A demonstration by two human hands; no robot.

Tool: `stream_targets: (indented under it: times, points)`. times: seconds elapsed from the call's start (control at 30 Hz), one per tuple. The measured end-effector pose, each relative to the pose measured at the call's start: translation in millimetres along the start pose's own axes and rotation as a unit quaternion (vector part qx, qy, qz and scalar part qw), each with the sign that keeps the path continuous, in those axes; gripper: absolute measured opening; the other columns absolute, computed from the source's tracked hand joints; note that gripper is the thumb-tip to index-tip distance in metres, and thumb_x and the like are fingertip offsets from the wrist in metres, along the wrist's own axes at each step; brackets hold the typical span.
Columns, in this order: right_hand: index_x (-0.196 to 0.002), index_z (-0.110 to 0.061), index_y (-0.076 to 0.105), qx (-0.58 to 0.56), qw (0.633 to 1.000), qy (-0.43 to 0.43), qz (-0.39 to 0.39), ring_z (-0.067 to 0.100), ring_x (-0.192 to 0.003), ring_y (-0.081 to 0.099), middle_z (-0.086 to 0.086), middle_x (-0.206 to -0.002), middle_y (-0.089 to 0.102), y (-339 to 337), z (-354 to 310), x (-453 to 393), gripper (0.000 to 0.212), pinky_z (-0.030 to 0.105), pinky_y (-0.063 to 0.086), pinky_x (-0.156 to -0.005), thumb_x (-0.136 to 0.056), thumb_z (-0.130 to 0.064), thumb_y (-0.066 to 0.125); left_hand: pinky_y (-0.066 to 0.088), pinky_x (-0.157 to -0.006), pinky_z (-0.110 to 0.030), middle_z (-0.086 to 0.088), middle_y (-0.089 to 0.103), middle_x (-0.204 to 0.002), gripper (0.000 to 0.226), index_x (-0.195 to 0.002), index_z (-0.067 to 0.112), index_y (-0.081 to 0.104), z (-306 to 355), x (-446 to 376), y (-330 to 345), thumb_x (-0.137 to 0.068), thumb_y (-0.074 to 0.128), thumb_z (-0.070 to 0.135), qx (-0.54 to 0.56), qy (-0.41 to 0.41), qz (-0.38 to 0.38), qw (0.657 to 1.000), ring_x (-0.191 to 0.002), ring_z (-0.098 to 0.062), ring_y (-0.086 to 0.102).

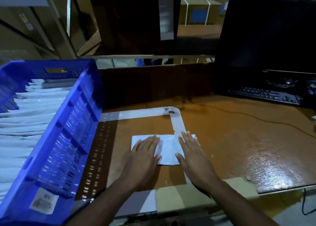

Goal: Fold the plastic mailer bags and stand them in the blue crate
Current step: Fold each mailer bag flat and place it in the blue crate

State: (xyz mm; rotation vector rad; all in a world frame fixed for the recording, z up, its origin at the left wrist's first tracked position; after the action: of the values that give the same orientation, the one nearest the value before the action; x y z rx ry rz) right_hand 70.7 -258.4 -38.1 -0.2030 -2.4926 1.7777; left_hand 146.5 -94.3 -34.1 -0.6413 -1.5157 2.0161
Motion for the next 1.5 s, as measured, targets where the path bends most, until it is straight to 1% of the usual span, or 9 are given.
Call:
stream_targets:
  times: [0.1,0.4,0.7,0.87,1.0,1.17,1.27,1.4,1.5]
  points:
    - [-0.16,-0.023,-0.005,0.056,0.998,0.004,-0.008,0.004,-0.145,-0.03,-0.008,-0.163,-0.021,6,6,-1,0.073,0.026,-0.021,-0.115,-0.098,-0.061,0.002,0.0,-0.128,-0.038,0.01,-0.005,-0.168,0.093,-0.163,0.022,0.004,-10,-2,12,-0.089,-0.015,0.075,-0.012,0.008,-0.025,1.0,-0.154,-0.005,-0.012]
    - [-0.16,-0.03,-0.006,0.052,0.999,-0.001,-0.015,0.002,-0.148,-0.025,-0.012,-0.165,-0.017,7,14,6,0.067,0.032,-0.013,-0.122,-0.103,-0.062,0.011,0.001,-0.127,-0.033,0.008,-0.011,-0.168,0.095,-0.163,0.021,0.0,-25,9,12,-0.091,0.023,0.08,0.029,-0.024,0.005,0.999,-0.154,-0.006,-0.013]
    - [-0.16,-0.035,-0.003,0.007,1.0,0.001,-0.02,0.0,-0.148,-0.021,-0.017,-0.165,-0.014,3,16,5,0.078,0.041,0.0,-0.125,-0.092,-0.074,-0.001,-0.004,-0.127,-0.035,0.002,-0.015,-0.169,0.1,-0.162,0.017,-0.006,-30,13,10,-0.091,0.016,0.083,-0.004,-0.042,0.002,0.999,-0.154,-0.01,-0.016]
    - [-0.157,-0.047,0.005,-0.135,0.991,-0.01,-0.01,-0.004,-0.149,-0.015,-0.031,-0.162,-0.012,-16,27,17,0.081,0.034,0.011,-0.12,-0.094,-0.066,0.051,-0.013,-0.125,-0.04,0.003,-0.024,-0.166,0.108,-0.161,0.017,-0.014,-40,31,3,-0.086,0.014,0.09,-0.028,-0.051,-0.015,0.998,-0.151,-0.007,-0.027]
    - [-0.147,-0.05,0.032,-0.156,0.988,-0.013,-0.007,-0.019,-0.142,0.002,-0.043,-0.152,0.009,-17,36,25,0.065,0.035,0.017,-0.124,-0.091,-0.051,0.065,-0.01,-0.124,-0.038,0.009,-0.021,-0.166,0.11,-0.162,0.021,-0.008,-37,37,-4,-0.084,0.026,0.092,0.009,-0.025,0.011,1.0,-0.151,-0.004,-0.024]
    - [-0.14,-0.039,0.05,-0.132,0.991,-0.021,0.018,-0.037,-0.123,0.005,-0.032,-0.147,0.028,-23,28,28,0.044,0.024,0.01,-0.123,-0.098,-0.034,0.063,-0.006,-0.125,-0.031,0.018,-0.014,-0.166,0.102,-0.162,0.028,-0.001,-34,38,-1,-0.086,0.036,0.085,0.063,0.0,0.004,0.998,-0.151,0.003,-0.016]
    - [-0.139,-0.039,0.051,-0.131,0.99,-0.011,0.053,-0.025,-0.124,0.03,-0.026,-0.143,0.045,-35,26,26,0.038,0.025,0.035,-0.114,-0.101,-0.034,0.055,0.014,-0.126,-0.033,0.018,0.008,-0.167,0.084,-0.16,0.033,0.021,-37,34,-13,-0.091,0.06,0.061,0.109,-0.004,0.048,0.993,-0.154,-0.002,0.009]
    - [-0.135,-0.041,0.053,-0.16,0.981,0.026,0.107,-0.002,-0.103,0.055,-0.017,-0.121,0.061,-65,28,16,0.033,0.023,0.05,-0.077,-0.102,-0.043,0.045,0.046,-0.1,-0.03,0.015,0.05,-0.136,0.05,-0.132,0.036,0.061,-39,27,-52,-0.089,0.072,0.015,0.165,-0.022,0.157,0.974,-0.126,-0.011,0.052]
    - [-0.13,-0.043,0.052,-0.246,0.958,0.042,0.143,-0.004,-0.087,0.062,-0.022,-0.104,0.061,-92,27,8,0.034,0.019,0.054,-0.06,-0.097,-0.052,0.046,0.055,-0.078,-0.022,0.018,0.065,-0.11,0.039,-0.125,0.034,0.067,-40,22,-82,-0.087,0.078,0.034,0.241,-0.083,0.217,0.942,-0.1,-0.003,0.065]
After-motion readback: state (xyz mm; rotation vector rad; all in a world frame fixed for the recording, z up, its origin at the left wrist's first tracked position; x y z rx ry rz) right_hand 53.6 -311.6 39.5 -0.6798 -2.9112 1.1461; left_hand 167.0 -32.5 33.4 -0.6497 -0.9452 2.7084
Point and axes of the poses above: each hand's wrist, its own x-axis away from the middle knuckle, its own y-axis out of the palm, z = x × y, the point moved 7 cm from there along -x, towards the middle knuckle
